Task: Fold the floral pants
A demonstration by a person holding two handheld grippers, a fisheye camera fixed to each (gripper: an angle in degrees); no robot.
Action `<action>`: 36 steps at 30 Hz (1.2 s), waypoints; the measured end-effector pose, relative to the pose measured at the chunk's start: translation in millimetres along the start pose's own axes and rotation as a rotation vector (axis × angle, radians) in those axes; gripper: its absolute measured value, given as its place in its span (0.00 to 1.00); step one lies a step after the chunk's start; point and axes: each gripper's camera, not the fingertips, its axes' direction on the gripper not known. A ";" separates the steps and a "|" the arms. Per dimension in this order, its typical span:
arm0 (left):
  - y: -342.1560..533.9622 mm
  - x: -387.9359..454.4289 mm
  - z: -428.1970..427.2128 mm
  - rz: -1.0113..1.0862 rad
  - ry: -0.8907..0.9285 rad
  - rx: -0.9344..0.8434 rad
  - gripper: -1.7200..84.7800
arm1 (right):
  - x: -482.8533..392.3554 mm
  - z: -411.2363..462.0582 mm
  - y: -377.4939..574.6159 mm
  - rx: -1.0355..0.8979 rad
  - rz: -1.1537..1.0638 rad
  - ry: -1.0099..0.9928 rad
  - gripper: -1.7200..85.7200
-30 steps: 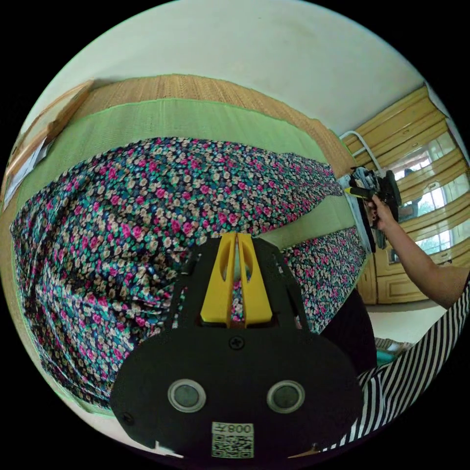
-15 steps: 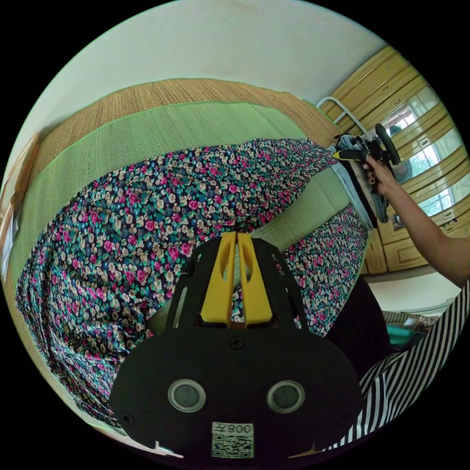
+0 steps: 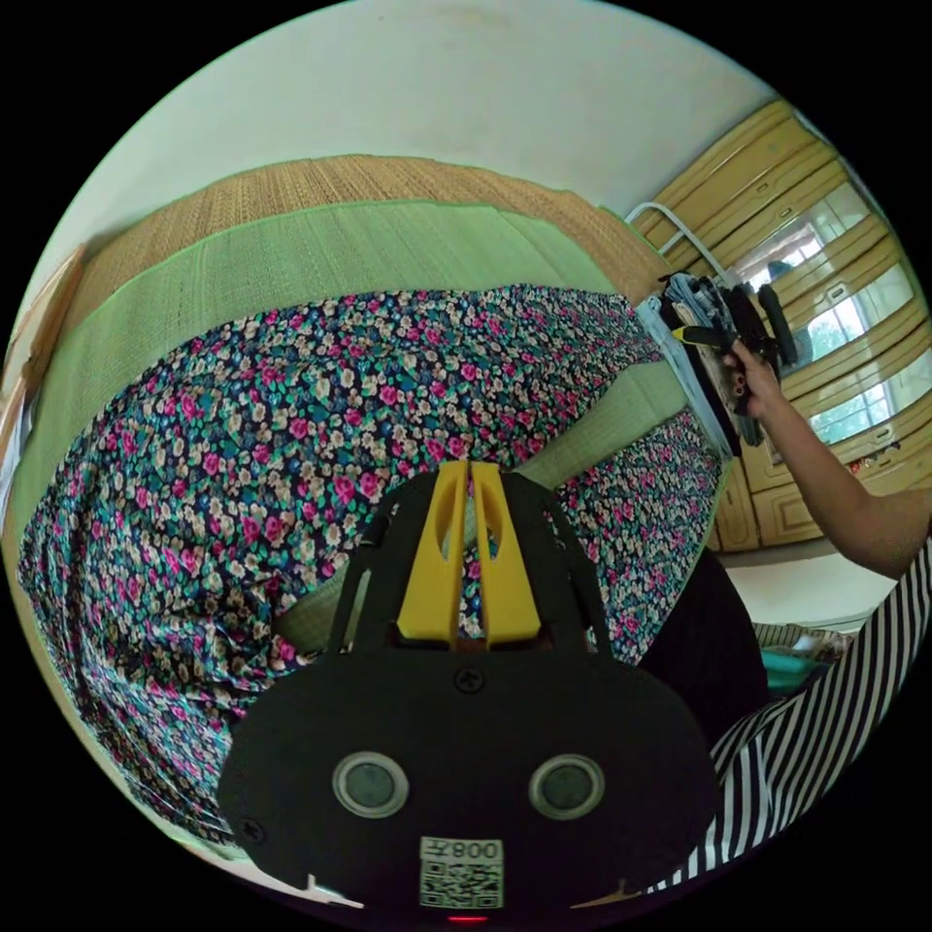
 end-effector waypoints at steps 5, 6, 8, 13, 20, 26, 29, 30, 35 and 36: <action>-14.9 6.3 -36.3 -0.068 0.120 0.016 0.02 | -14.0 60.4 -8.7 -0.158 -0.081 0.030 0.02; -14.7 6.9 -44.2 -0.073 0.132 0.033 0.02 | -9.7 63.8 -9.2 -0.137 -0.056 0.027 0.02; -10.5 3.0 -76.9 -0.114 0.178 0.090 0.02 | -0.6 62.3 -11.1 -0.110 -0.014 -0.027 0.02; 12.2 -25.1 -153.3 -0.237 0.179 0.233 0.02 | -4.2 51.4 -15.5 0.006 -0.058 -0.350 0.02; 26.7 -64.8 -249.6 -0.334 -0.019 0.275 0.02 | -112.2 89.0 -32.5 -0.037 -0.308 -0.676 0.02; 1.5 -83.2 -296.4 -0.318 -0.126 0.228 0.04 | -255.7 153.3 -52.2 -0.149 -0.530 -0.700 0.03; -18.4 -88.2 -314.8 -0.295 -0.193 0.190 0.06 | -317.8 180.1 -65.7 -0.169 -0.601 -0.644 0.05; -22.8 -88.9 -318.1 -0.287 -0.205 0.180 0.07 | -339.8 189.7 -72.0 -0.167 -0.629 -0.615 0.07; -64.0 -87.3 -341.3 -0.200 -0.337 0.083 0.09 | -417.3 229.3 -96.5 -0.182 -0.778 -0.489 0.10; -68.4 -86.5 -342.8 -0.190 -0.346 0.071 0.09 | -433.0 238.8 -100.6 -0.171 -0.813 -0.442 0.10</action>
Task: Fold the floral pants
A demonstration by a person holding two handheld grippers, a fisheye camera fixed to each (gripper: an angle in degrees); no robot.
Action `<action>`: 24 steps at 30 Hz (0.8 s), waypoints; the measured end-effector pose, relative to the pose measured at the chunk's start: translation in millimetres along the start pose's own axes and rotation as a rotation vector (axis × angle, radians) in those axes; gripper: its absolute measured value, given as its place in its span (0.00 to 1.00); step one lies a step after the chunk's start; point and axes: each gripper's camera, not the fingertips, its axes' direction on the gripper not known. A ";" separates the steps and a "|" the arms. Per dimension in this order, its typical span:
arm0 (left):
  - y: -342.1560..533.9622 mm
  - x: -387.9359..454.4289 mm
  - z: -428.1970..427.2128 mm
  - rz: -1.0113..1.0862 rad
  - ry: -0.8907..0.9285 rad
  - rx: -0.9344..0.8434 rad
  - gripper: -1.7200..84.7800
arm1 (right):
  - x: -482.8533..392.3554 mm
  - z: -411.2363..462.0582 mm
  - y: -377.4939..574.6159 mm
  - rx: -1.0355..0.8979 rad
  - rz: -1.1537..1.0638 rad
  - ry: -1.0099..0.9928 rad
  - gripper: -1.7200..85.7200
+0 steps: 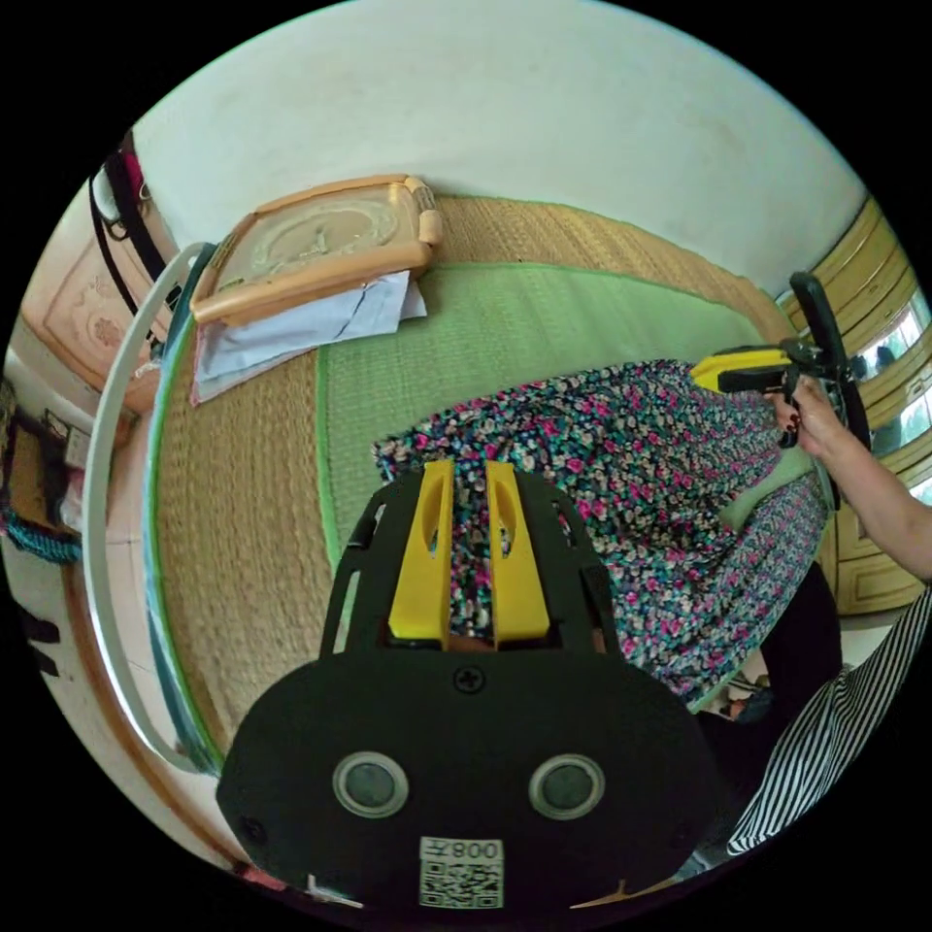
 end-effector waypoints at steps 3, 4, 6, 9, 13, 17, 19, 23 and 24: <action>-19.9 9.5 -9.1 0.069 -0.052 -0.018 0.10 | -3.8 29.3 -29.0 -0.045 -0.074 0.101 0.12; -28.0 14.5 -11.4 0.100 -0.067 -0.035 0.10 | -3.7 40.8 -38.4 -0.058 -0.099 0.130 0.12; -40.1 22.5 -13.8 0.145 -0.078 -0.063 0.11 | -2.3 58.5 -51.1 -0.086 -0.135 0.176 0.13; -57.5 35.2 -16.9 0.197 -0.075 -0.105 0.11 | 3.6 84.6 -67.6 -0.118 -0.171 0.236 0.13; -76.5 51.2 -17.5 0.224 -0.066 -0.176 0.11 | 16.8 126.3 -82.3 -0.194 -0.196 0.234 0.13; -89.8 67.2 -29.1 0.213 -0.066 -0.182 0.10 | 28.9 150.7 -86.0 -0.208 -0.197 0.260 0.12; -94.2 75.2 -37.9 0.216 -0.050 -0.167 0.10 | 38.9 157.4 -86.4 -0.199 -0.186 0.246 0.12; -103.4 92.4 -47.4 0.219 -0.027 -0.194 0.09 | 53.9 173.9 -84.0 -0.211 -0.180 0.253 0.11; -104.5 94.9 -48.2 0.215 -0.032 -0.198 0.09 | 58.1 179.3 -84.2 -0.200 -0.177 0.257 0.11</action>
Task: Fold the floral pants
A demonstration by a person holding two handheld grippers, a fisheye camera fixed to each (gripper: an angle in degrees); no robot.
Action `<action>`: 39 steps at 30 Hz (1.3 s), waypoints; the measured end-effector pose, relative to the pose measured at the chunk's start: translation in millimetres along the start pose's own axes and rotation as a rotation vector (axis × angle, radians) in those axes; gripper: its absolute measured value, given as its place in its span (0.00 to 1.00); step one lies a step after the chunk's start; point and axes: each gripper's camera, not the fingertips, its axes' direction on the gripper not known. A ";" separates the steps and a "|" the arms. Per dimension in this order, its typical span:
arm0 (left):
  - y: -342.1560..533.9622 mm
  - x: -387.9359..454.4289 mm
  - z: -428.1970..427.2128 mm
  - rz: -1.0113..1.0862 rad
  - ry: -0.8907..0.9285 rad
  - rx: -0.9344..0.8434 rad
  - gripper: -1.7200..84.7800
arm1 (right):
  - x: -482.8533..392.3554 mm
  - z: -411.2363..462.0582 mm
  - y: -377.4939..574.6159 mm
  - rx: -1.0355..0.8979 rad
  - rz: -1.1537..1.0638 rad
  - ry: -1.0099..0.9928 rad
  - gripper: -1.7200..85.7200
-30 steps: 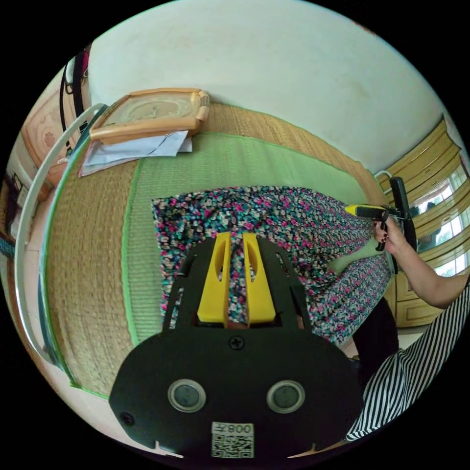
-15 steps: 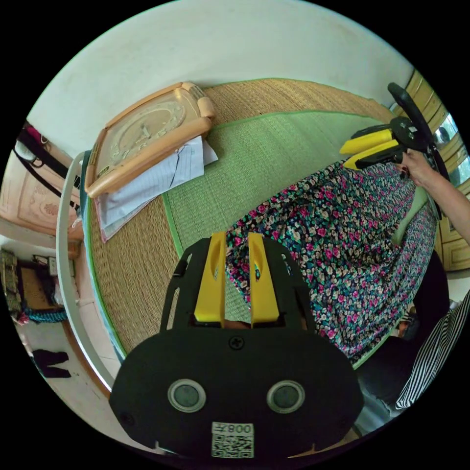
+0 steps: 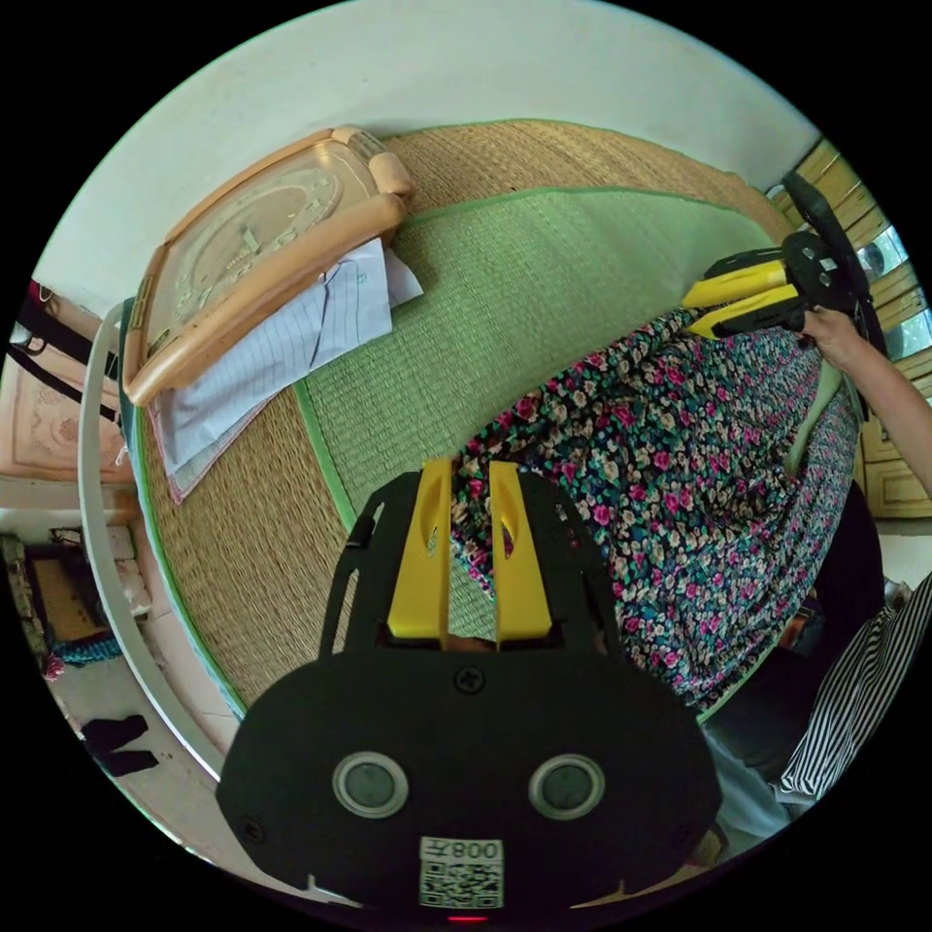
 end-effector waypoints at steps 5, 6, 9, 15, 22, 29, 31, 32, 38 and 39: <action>-10.6 18.1 -20.0 -0.034 0.005 -0.007 0.05 | 9.8 22.9 -9.8 -0.007 0.020 0.043 0.08; -11.2 20.8 -22.7 -0.034 0.003 -0.006 0.05 | 13.0 28.2 -12.4 -0.014 0.026 0.040 0.07; -12.7 34.1 -38.8 -0.036 -0.002 0.008 0.04 | 21.8 40.3 -17.8 -0.033 0.042 0.026 0.04; -8.9 60.9 -75.8 -0.046 -0.014 0.043 0.03 | 39.4 38.1 -12.2 0.024 0.097 -0.020 0.03; 16.8 104.4 -125.9 -0.031 -0.019 0.089 0.03 | 33.1 13.5 21.1 0.107 0.090 -0.040 0.02; 67.9 161.1 -159.6 0.045 -0.039 0.069 0.03 | 1.5 1.7 71.4 0.153 0.038 -0.059 0.03; 82.8 174.6 -164.5 0.063 -0.058 0.053 0.03 | -11.7 4.3 87.8 0.148 0.014 -0.074 0.03; 92.7 182.6 -166.6 0.072 -0.062 0.043 0.03 | -15.4 5.6 91.2 0.143 0.006 -0.075 0.03; 140.9 211.6 -166.8 0.084 -0.077 -0.016 0.03 | -51.4 22.6 121.2 0.117 -0.075 -0.097 0.03; 145.3 213.7 -166.1 0.084 -0.075 -0.022 0.03 | -58.3 28.5 126.5 0.104 -0.091 -0.096 0.03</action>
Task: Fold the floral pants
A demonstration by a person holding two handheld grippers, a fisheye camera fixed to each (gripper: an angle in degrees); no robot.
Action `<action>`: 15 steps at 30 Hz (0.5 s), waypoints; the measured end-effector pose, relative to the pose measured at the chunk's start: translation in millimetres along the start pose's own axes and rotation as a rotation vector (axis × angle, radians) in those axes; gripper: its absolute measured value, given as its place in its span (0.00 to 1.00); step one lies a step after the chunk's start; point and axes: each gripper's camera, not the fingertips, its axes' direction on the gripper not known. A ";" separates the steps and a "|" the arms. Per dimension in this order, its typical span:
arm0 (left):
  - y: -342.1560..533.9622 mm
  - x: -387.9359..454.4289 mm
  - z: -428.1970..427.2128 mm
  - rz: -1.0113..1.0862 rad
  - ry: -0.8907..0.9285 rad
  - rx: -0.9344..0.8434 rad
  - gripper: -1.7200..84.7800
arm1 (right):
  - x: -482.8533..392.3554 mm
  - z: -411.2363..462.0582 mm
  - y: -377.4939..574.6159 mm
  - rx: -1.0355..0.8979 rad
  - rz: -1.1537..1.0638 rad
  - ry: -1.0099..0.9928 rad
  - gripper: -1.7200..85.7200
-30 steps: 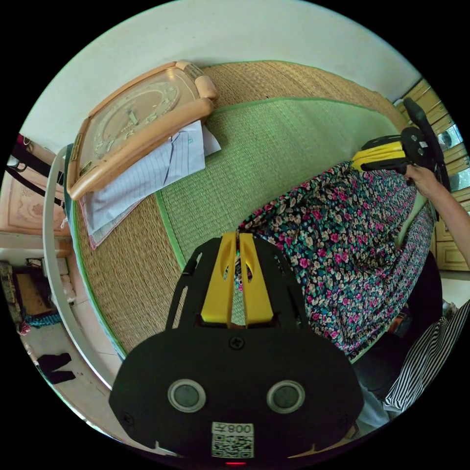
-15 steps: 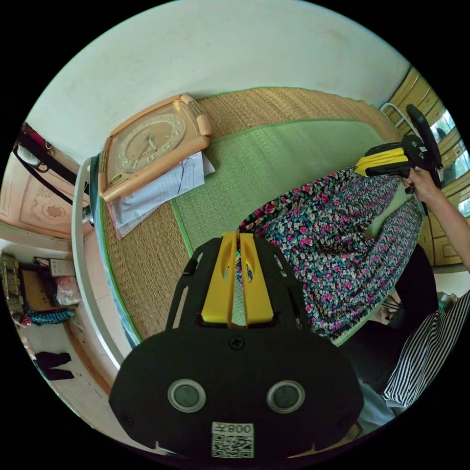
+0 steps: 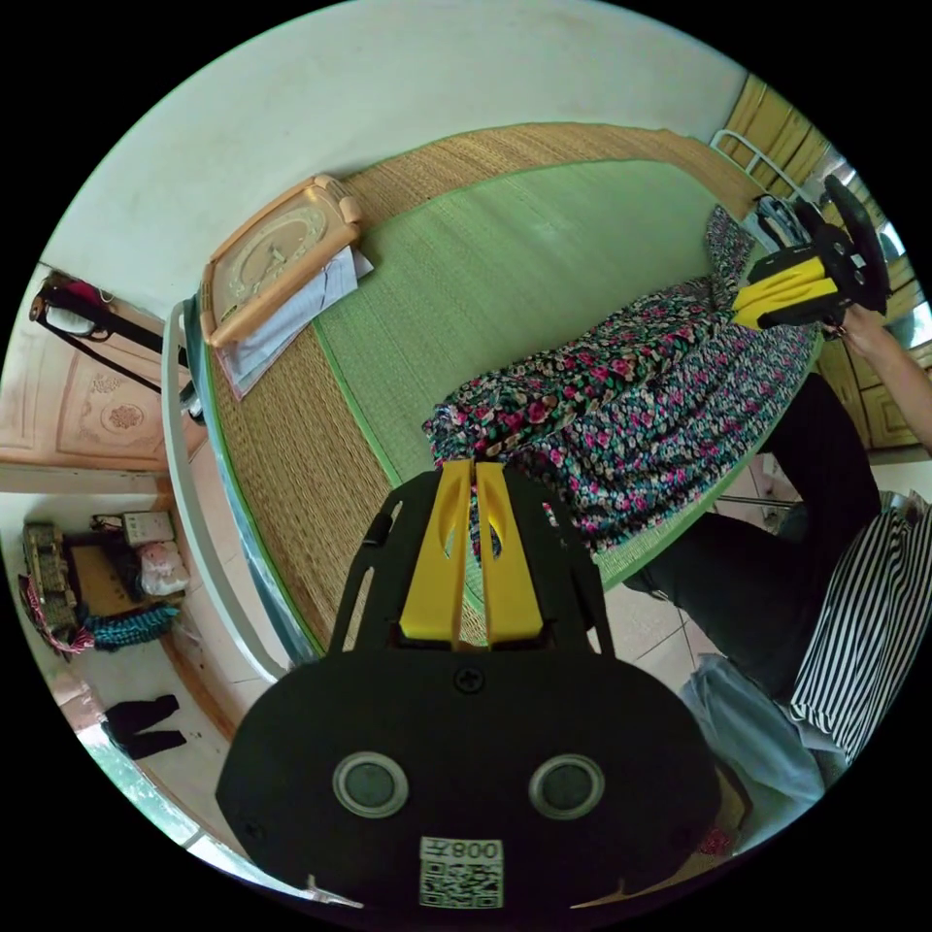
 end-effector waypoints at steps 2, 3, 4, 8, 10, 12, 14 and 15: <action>16.1 9.5 3.1 0.004 0.009 -0.018 0.03 | -8.9 10.6 7.0 -0.025 -0.023 -0.002 0.03; 19.8 11.8 4.4 0.008 0.008 -0.026 0.03 | -13.6 18.7 11.1 -0.043 -0.034 -0.009 0.03; 26.8 16.2 7.7 0.012 -0.002 -0.044 0.03 | -17.6 26.3 14.9 -0.055 -0.046 -0.017 0.03; 49.7 28.1 24.5 0.028 -0.008 -0.106 0.03 | -23.2 49.7 22.4 -0.094 -0.065 -0.021 0.03; 58.2 30.2 31.6 0.023 -0.007 -0.122 0.03 | -19.7 62.2 25.1 -0.106 -0.052 -0.050 0.03; 66.0 30.6 37.6 0.015 -0.010 -0.132 0.03 | -16.5 72.3 27.3 -0.120 -0.049 -0.063 0.03; 75.5 28.6 44.5 0.003 0.012 -0.137 0.03 | -12.1 82.6 29.0 -0.145 -0.048 -0.073 0.03; 77.7 28.0 46.3 0.001 0.013 -0.140 0.03 | -9.0 87.7 30.1 -0.156 -0.046 -0.084 0.03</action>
